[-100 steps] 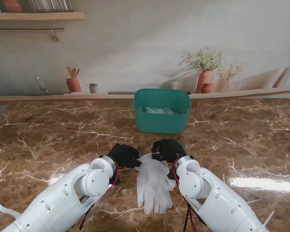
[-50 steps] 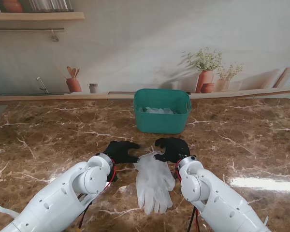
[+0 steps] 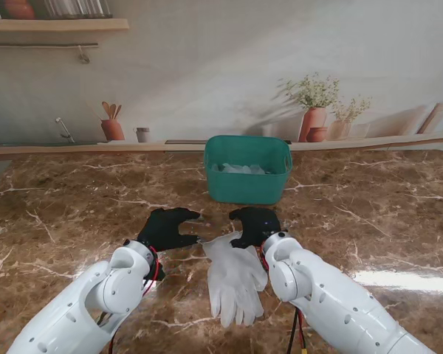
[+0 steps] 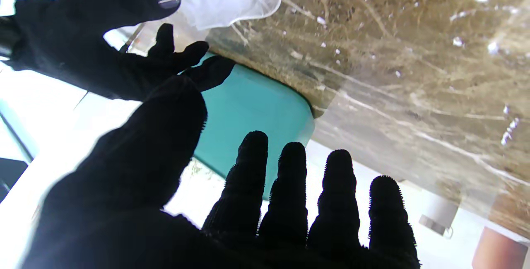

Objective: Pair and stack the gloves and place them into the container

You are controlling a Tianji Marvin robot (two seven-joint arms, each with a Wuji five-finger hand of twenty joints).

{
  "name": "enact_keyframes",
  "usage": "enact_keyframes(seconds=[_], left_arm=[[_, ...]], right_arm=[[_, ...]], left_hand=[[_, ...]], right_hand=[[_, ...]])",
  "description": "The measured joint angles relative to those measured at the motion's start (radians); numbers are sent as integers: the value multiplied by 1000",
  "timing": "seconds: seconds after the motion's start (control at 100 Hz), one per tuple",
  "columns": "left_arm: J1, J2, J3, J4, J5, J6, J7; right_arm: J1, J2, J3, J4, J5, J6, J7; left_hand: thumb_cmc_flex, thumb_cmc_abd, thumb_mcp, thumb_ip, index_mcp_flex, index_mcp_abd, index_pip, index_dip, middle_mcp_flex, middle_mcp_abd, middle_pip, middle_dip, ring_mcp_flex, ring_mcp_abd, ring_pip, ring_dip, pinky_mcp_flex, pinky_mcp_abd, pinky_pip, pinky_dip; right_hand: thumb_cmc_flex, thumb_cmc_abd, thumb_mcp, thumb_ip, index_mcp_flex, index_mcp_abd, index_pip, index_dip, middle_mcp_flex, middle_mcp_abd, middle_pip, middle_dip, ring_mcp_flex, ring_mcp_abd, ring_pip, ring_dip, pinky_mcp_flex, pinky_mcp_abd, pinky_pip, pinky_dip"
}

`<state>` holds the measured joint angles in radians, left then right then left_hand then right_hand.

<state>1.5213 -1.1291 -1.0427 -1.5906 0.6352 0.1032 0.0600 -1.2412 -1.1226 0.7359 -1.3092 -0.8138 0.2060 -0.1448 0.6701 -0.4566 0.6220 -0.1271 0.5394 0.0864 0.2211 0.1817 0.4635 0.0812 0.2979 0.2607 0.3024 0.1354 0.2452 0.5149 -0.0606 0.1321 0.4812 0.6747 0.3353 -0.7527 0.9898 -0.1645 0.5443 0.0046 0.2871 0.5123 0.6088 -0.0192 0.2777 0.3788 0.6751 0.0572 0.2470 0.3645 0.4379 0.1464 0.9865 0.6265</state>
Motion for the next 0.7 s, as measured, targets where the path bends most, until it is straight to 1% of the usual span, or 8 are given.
enact_keyframes(seconds=[0.1, 0.21, 0.36, 0.38, 0.48, 0.58, 0.65, 0.7], left_arm=[[27, 3, -18, -30, 9, -1, 14], [52, 3, -45, -54, 23, -6, 24], [71, 5, -69, -73, 31, -15, 25], [74, 5, -73, -75, 32, -17, 26], [83, 7, -84, -80, 36, -23, 31], [89, 7, -92, -82, 37, -25, 34], [92, 7, -95, -82, 37, -26, 39], [94, 7, -95, -82, 37, -26, 42]], right_arm=[[32, 1, -38, 3, 0, 13, 28], [93, 3, -117, 8, 6, 63, 119], [159, 3, -201, 18, 15, 114, 161], [168, 3, -214, 19, 15, 122, 167], [179, -2, -229, 25, 3, 133, 172], [172, -5, -234, 38, -31, 133, 140], [155, -6, -223, 41, -35, 124, 102], [143, -8, -210, 41, -35, 113, 83]], left_hand=[[0, 12, -14, 1, 0, 0, 0, 0, 0, 0, 0, 0, 0, 0, 0, -2, 0, 0, -9, 0], [0, 12, -28, 1, 0, 0, 0, 0, 0, 0, 0, -2, 0, 0, -12, -11, -10, 1, -20, 0], [0, 12, -37, 1, 1, 0, 0, 0, 0, -1, -11, -11, 0, -1, -13, -12, -10, 1, -34, 6], [0, 12, -37, 1, 1, 0, 0, 0, 0, -1, -11, -11, 0, -2, -13, -12, -10, 1, -35, 6], [0, 12, -52, 1, 1, 0, 0, 0, 0, -14, -11, -12, 0, -9, -23, -12, -11, 2, -46, 8], [1, 24, -47, 1, 1, -7, 1, 0, 0, -14, -11, -13, 0, -9, -24, -15, -11, 3, -57, 16], [1, 24, -47, 1, 1, -8, 1, 0, 0, -15, -11, -13, 0, -9, -24, -21, -11, 3, -59, 18], [1, 24, -47, 1, 1, -8, 1, 0, 0, -19, -13, -13, 0, -10, -25, -23, -11, 3, -59, 19]], right_hand=[[-26, -13, -1, 0, -55, 24, -39, -15, -29, 11, -13, -24, -2, 33, -13, -13, -3, 15, -3, -12], [-41, -14, -1, 0, -93, 52, -59, -29, -37, 29, -23, -49, 56, 42, 37, -14, 72, 14, 41, -13], [-48, -32, 5, 0, -119, 84, -75, -42, 53, 33, 66, -44, 211, 2, 221, 147, 193, -34, 252, 60], [-49, -48, 17, 0, -119, 85, -75, -45, 91, 21, 114, -4, 255, -36, 291, 190, 204, -49, 283, 80], [-39, -111, 63, 0, -99, 65, -55, -65, 181, -42, 271, 158, 280, -80, 454, 317, 208, -63, 309, 108], [19, -196, 116, 0, 24, -5, 40, -68, 315, -122, 467, 380, 280, -118, 599, 404, 188, -59, 308, 110], [43, -248, 141, -7, 110, -64, 123, -12, 401, -152, 558, 526, 280, -127, 650, 431, 180, -44, 307, 109], [83, -270, 148, -35, 217, -134, 225, 83, 472, -163, 598, 630, 281, -132, 677, 443, 180, -36, 306, 110]])
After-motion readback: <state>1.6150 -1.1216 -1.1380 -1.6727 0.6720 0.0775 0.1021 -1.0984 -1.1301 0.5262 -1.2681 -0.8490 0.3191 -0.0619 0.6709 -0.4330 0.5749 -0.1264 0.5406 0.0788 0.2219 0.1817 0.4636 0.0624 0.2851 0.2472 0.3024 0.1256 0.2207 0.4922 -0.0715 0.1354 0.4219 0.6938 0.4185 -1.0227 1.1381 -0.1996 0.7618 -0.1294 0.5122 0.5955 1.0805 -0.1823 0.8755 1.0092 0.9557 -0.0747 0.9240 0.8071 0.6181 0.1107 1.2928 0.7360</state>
